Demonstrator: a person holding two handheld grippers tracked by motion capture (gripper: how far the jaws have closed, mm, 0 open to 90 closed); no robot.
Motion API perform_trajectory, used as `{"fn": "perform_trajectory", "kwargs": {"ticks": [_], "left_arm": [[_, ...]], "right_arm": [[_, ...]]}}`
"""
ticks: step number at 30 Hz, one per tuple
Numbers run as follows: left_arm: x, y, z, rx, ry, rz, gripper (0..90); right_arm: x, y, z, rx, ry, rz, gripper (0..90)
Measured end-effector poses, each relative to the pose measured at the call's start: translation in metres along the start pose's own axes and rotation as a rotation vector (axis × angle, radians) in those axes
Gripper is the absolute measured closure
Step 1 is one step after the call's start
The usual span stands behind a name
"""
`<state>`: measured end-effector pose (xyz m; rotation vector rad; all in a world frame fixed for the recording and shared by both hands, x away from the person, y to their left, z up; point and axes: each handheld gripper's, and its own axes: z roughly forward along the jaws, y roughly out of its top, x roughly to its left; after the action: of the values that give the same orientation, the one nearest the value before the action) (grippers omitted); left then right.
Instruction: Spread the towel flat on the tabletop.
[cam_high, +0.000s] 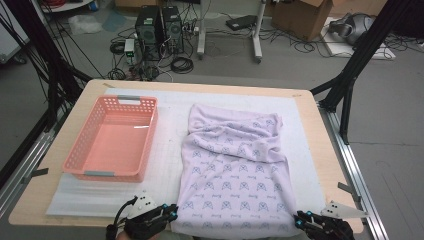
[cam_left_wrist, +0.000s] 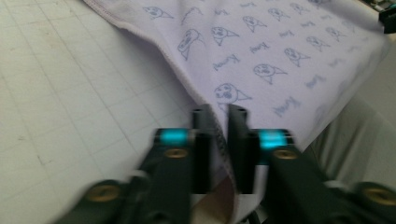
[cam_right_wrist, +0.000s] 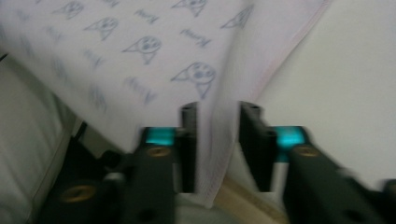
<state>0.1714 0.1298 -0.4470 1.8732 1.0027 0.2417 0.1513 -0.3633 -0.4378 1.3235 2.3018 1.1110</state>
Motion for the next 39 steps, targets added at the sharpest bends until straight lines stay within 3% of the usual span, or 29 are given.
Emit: {"fn": "perform_trajectory", "kwargs": {"ticks": [1,4,10,12,13,14,15,16,18,23,27,30,32,34,37,39], "left_arm": [[0.001,0.002,0.002,-0.015,0.010,-0.006,55.9],[0.007,0.011,0.013,-0.024,0.035,0.004,47.9],[0.015,0.020,0.043,0.026,0.038,-0.007,44.7],[0.013,0.022,0.046,0.022,0.052,0.005,47.2],[0.011,0.021,0.046,0.025,0.057,0.026,53.6],[0.009,0.020,0.047,0.022,0.080,0.061,65.4],[0.007,0.019,0.046,0.025,0.087,0.081,74.7],[0.007,0.019,0.045,0.033,0.070,0.065,85.5],[0.005,0.018,0.041,0.039,0.072,0.070,86.2],[0.003,0.011,0.019,0.013,0.045,0.051,86.3],[-0.003,0.004,0.004,0.014,0.025,0.059,86.2],[-0.008,-0.006,0.001,0.030,0.007,0.052,84.7],[-0.006,-0.006,0.003,0.023,0.020,0.039,72.9],[-0.002,-0.002,0.004,-0.005,0.035,0.023,63.3],[0.005,0.007,0.008,-0.039,0.055,0.027,59.7],[0.011,0.012,0.014,-0.044,0.074,0.021,58.2]], "right_arm": [[-0.001,0.002,0.000,-0.017,-0.003,0.015,60.7],[-0.003,0.013,0.006,-0.058,-0.047,0.014,55.2],[-0.011,0.030,0.036,-0.033,-0.146,0.008,54.9],[-0.013,0.033,0.044,-0.007,-0.165,0.008,56.8],[-0.013,0.033,0.045,-0.015,-0.169,0.019,62.1],[-0.014,0.033,0.045,-0.018,-0.170,0.024,69.0],[-0.014,0.032,0.044,-0.018,-0.151,0.025,82.2],[-0.014,0.032,0.043,-0.016,-0.114,0.021,85.6],[-0.011,0.030,0.041,-0.007,-0.119,0.009,86.6],[-0.006,0.023,0.025,-0.012,-0.065,0.003,86.8],[0.002,0.017,0.010,-0.022,-0.036,-0.021,86.8],[0.009,0.010,0.004,0.003,-0.024,-0.043,85.4],[0.009,0.007,0.006,0.007,-0.029,-0.037,74.1],[0.006,0.008,0.007,-0.019,-0.044,-0.021,66.0],[0.002,0.014,0.006,-0.080,-0.073,0.019,62.9],[-0.002,0.018,0.010,-0.092,-0.103,0.036,62.9]]}}
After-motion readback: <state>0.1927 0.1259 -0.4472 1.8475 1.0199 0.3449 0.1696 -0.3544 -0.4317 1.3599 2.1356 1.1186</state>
